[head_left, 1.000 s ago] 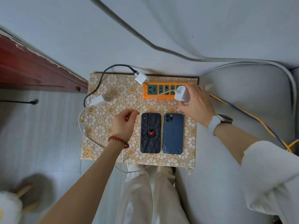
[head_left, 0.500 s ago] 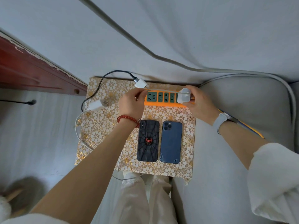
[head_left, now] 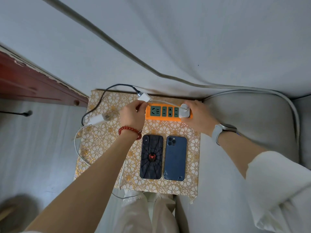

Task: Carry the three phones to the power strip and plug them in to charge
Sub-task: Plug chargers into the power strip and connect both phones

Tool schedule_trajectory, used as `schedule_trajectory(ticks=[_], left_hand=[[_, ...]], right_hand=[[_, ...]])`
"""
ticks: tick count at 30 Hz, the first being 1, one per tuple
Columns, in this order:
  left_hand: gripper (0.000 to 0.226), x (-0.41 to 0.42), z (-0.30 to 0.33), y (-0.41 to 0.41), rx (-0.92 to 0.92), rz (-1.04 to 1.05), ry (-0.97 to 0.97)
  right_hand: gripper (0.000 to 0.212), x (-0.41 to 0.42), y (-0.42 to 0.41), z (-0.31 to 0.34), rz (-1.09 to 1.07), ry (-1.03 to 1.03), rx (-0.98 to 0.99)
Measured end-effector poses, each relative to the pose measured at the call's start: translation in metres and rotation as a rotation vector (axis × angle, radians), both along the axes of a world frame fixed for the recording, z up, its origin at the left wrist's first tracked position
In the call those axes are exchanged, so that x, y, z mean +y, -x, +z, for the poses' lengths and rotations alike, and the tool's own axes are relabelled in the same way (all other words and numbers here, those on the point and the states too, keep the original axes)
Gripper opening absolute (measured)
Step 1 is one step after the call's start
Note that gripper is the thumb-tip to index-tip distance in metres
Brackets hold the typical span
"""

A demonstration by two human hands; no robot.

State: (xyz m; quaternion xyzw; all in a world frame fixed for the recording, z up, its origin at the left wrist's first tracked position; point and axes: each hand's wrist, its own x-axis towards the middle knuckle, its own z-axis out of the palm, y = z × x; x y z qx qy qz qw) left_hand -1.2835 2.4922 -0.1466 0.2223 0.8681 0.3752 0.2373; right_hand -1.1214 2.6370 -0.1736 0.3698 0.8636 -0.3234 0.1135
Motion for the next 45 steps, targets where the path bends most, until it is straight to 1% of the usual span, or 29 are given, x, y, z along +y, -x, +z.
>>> schedule_trajectory(ticks=[2, 6, 11, 16, 19, 21, 22, 24, 26, 28, 31, 32, 33, 35, 38, 39, 40, 42, 43, 45], left_hand=[[0.017, 0.001, -0.001, 0.002, -0.005, -0.008, 0.002], [0.018, 0.003, -0.003, 0.005, -0.004, -0.009, 0.013], [0.018, 0.005, -0.002, 0.007, -0.029, 0.007, 0.041], [0.014, -0.008, 0.01, -0.002, -0.144, -0.029, 0.036], [0.005, -0.036, 0.01, -0.012, -0.24, -0.053, 0.057], [0.006, -0.059, 0.005, -0.019, -0.279, -0.062, 0.089], [0.006, -0.07, 0.002, -0.023, -0.294, -0.062, 0.106], [0.004, -0.092, -0.005, -0.03, -0.326, -0.053, 0.152], [0.005, -0.114, -0.01, -0.037, -0.362, -0.037, 0.223], [0.008, -0.137, -0.014, -0.045, -0.403, -0.044, 0.293], [0.006, -0.169, -0.014, -0.058, -0.474, -0.098, 0.382], [0.008, -0.178, -0.013, -0.061, -0.506, -0.108, 0.396], [0.011, -0.186, -0.01, -0.063, -0.569, -0.093, 0.382], [0.013, -0.191, 0.004, -0.062, -0.755, -0.031, 0.282], [0.012, -0.186, 0.03, -0.053, -1.013, 0.059, 0.046], [0.013, -0.184, 0.039, -0.049, -1.099, 0.078, -0.04], [0.014, -0.181, 0.049, -0.045, -1.175, 0.089, -0.122], [0.015, -0.177, 0.066, -0.034, -1.272, 0.115, -0.285], [0.016, -0.174, 0.072, -0.027, -1.292, 0.145, -0.363], [0.018, -0.172, 0.083, -0.017, -1.263, 0.221, -0.456]], right_hand=[[0.053, 0.0, -0.002, 0.002, -0.03, 0.07, 0.039], [0.042, -0.005, -0.001, 0.001, -0.097, 0.11, 0.082], [0.05, -0.004, 0.003, 0.006, -0.126, 0.163, 0.029], [0.045, -0.005, 0.006, 0.011, -0.148, 0.148, -0.005], [0.056, -0.007, 0.005, 0.008, -0.19, 0.116, 0.002], [0.064, -0.011, 0.007, 0.005, -0.19, 0.063, -0.017], [0.068, -0.015, 0.008, 0.004, -0.214, 0.053, -0.017], [0.07, -0.03, 0.006, 0.004, -0.33, 0.062, 0.056], [0.062, -0.056, -0.005, 0.007, -0.459, 0.115, 0.159], [0.054, -0.091, -0.026, 0.009, -0.533, 0.195, 0.2], [0.035, -0.152, -0.059, 0.01, -0.571, 0.355, 0.167], [0.032, -0.174, -0.067, 0.011, -0.575, 0.427, 0.14], [0.031, -0.194, -0.074, 0.013, -0.556, 0.481, 0.112], [0.034, -0.229, -0.08, 0.021, -0.471, 0.566, 0.074], [0.047, -0.27, -0.074, 0.038, -0.31, 0.732, 0.072], [0.048, -0.281, -0.07, 0.044, -0.259, 0.756, 0.07], [0.044, -0.29, -0.066, 0.05, -0.227, 0.764, 0.072], [0.026, -0.305, -0.061, 0.062, -0.197, 0.736, 0.07], [0.021, -0.309, -0.062, 0.067, -0.193, 0.704, 0.073], [0.023, -0.312, -0.067, 0.08, -0.26, 0.65, 0.119]])
